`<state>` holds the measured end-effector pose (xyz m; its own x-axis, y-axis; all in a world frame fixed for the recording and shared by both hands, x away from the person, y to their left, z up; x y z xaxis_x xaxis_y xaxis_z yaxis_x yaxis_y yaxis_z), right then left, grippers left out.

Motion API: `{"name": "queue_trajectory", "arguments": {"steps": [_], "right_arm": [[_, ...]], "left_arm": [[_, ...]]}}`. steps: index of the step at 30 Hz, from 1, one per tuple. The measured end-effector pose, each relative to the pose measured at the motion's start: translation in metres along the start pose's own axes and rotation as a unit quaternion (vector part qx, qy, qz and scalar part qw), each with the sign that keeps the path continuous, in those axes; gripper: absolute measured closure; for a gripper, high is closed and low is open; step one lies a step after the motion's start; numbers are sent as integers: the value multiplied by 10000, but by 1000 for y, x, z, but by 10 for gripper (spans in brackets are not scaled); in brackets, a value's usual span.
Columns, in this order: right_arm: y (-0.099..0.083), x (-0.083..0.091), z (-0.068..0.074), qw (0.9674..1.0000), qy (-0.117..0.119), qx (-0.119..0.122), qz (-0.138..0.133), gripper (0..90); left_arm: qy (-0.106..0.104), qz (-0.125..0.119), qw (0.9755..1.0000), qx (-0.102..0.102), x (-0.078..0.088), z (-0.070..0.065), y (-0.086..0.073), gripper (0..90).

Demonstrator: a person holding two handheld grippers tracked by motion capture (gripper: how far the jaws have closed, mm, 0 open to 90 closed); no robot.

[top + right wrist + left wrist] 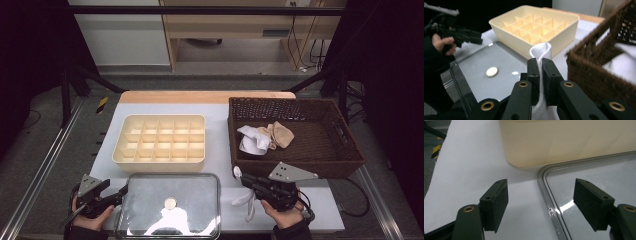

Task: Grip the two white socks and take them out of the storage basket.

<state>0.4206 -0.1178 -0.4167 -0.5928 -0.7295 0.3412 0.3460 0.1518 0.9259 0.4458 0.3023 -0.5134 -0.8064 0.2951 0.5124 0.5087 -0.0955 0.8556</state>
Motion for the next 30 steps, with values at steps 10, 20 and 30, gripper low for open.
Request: {"name": "queue_trajectory", "arguments": {"steps": [10,20,30], "right_arm": [[-50,-12,-17,9977,-345,-112,568,846],[-75,-33,-25,9949,-469,-239,864,809],[-86,-53,-14,9922,-373,-177,1173,696]], "left_arm": [[-7,88,10000,15,-2,0,-2,263],[36,168,9998,-57,-3,0,-4,263],[38,186,9998,-81,-3,0,-4,261]]}}
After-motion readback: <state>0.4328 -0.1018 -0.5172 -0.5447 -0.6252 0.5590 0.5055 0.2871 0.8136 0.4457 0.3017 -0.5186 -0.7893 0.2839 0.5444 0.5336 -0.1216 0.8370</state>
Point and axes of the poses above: each handheld gripper's, and its own axes: x roughly backward along the jaws, y roughly out of its top, z roughly to its left, the point moved 8 cm from there along -x, roughly forward along the jaws, and after that the axes turned 4 degrees about -z, right-handed, at the moved point
